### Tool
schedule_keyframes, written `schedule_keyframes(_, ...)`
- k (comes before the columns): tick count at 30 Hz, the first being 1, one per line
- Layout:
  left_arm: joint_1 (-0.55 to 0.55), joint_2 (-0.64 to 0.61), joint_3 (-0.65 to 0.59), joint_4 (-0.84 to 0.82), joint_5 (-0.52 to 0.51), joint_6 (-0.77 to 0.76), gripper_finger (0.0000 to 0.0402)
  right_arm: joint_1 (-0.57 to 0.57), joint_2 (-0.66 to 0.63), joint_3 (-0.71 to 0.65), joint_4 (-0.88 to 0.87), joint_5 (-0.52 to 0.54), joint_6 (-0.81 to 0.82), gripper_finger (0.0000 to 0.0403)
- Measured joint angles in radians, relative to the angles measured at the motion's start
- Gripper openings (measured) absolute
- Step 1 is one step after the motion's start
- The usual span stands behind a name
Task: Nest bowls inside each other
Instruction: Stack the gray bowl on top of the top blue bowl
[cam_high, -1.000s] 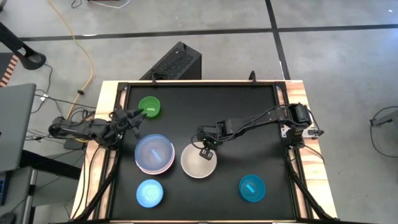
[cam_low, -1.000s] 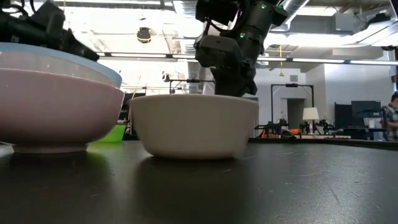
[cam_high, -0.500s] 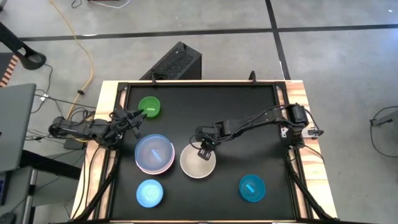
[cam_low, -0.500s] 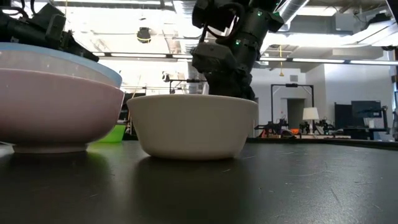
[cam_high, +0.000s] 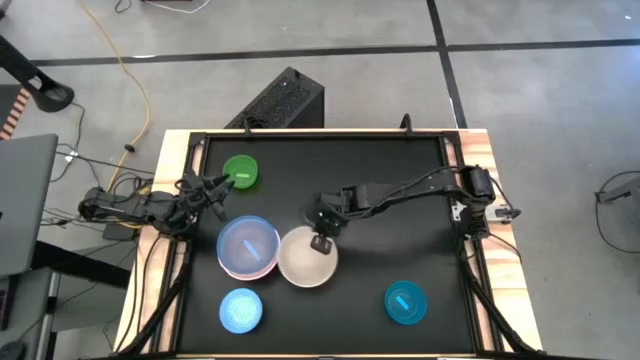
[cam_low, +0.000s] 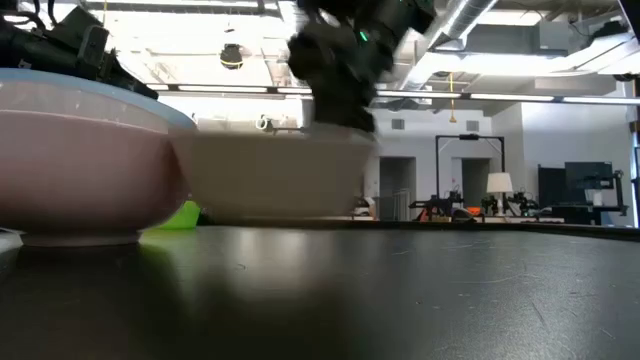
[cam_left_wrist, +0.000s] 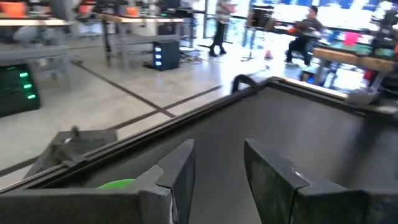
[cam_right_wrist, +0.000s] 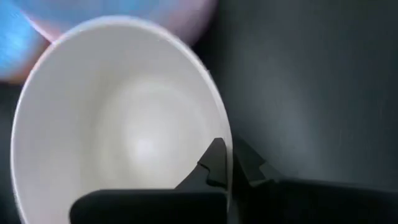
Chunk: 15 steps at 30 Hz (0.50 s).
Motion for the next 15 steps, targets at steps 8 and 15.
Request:
schedule_keyframes(8, 0.0, 0.0, 0.0, -0.028, -0.069, -0.05, 0.0125, -0.012, -0.003, 0.292, -0.086, -0.026, -0.129, 0.0003)
schedule_keyframes(15, 0.0, 0.0, 0.0, -0.027, -0.069, -0.05, 0.0125, -0.043, 0.036, 0.351, 0.164, -0.03, -0.163, 0.0001)
